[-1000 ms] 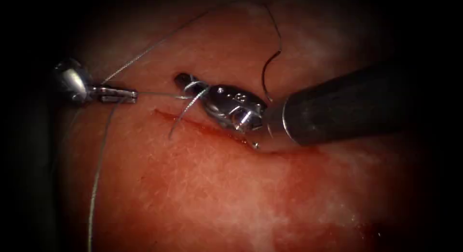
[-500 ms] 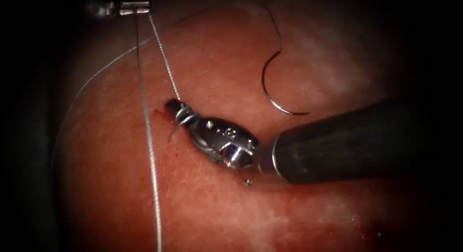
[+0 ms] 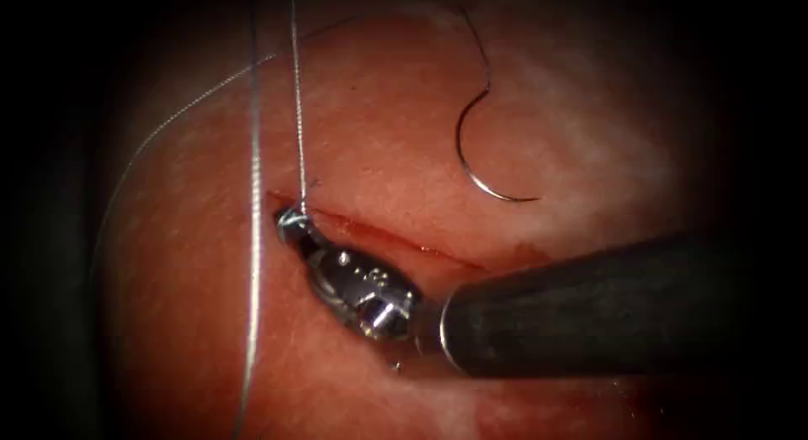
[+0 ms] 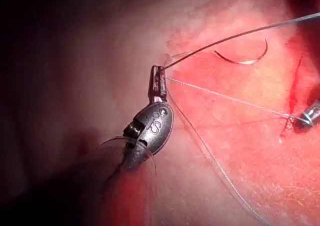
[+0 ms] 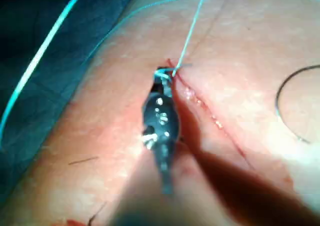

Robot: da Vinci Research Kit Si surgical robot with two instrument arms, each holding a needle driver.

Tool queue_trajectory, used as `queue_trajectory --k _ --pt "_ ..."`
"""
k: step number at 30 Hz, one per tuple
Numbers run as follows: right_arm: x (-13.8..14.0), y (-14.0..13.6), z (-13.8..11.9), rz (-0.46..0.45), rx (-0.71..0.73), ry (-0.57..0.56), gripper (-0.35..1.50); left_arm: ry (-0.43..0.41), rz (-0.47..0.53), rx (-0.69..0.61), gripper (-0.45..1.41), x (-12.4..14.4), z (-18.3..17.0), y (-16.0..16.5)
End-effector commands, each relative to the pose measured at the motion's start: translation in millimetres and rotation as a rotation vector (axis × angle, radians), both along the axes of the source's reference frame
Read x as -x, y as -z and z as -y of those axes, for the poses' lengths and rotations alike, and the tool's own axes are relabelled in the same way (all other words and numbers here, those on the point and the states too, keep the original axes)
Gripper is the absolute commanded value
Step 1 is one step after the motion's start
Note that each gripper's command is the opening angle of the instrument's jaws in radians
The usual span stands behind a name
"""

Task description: Wound Closure

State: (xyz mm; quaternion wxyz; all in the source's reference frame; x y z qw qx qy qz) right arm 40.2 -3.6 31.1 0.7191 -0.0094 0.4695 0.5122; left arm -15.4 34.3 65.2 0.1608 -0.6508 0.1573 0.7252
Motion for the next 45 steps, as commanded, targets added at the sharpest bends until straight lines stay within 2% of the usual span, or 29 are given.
queue_trajectory --k 1,11,20,27,32,38,45 --pt "-0.8 -0.2 2.4 -0.001 -0.008 0.012 -0.35 0.0 -0.001 -0.004 -0.45 0.8 0.3 -0.8" --pt "-1.7 0.9 5.1 -0.012 -0.007 0.034 -0.35 0.01 0.001 0.002 -0.45 2.3 -3.4 -1.8" --pt "-2.1 1.7 7.7 -0.016 -0.006 0.057 -0.35 0.01 0.0 0.035 -0.45 3.2 -3.0 -2.0" --pt "-2.3 0.6 10.8 0.004 -0.018 0.105 -0.35 -0.004 0.002 0.044 -0.45 2.2 -2.2 -1.6" --pt "-2.8 -0.1 13.2 0.013 -0.034 0.137 -0.35 -0.011 -0.006 0.057 -0.45 1.6 -2.9 -1.3" --pt "-2.8 -0.1 13.4 0.014 -0.035 0.14 -0.35 -0.002 -0.012 0.075 -0.45 1.5 -3.4 -1.1" --pt "-2.6 -0.1 13.0 0.01 -0.044 0.139 -0.35 -0.002 -0.014 0.081 -0.45 1.6 -1.6 -0.9"
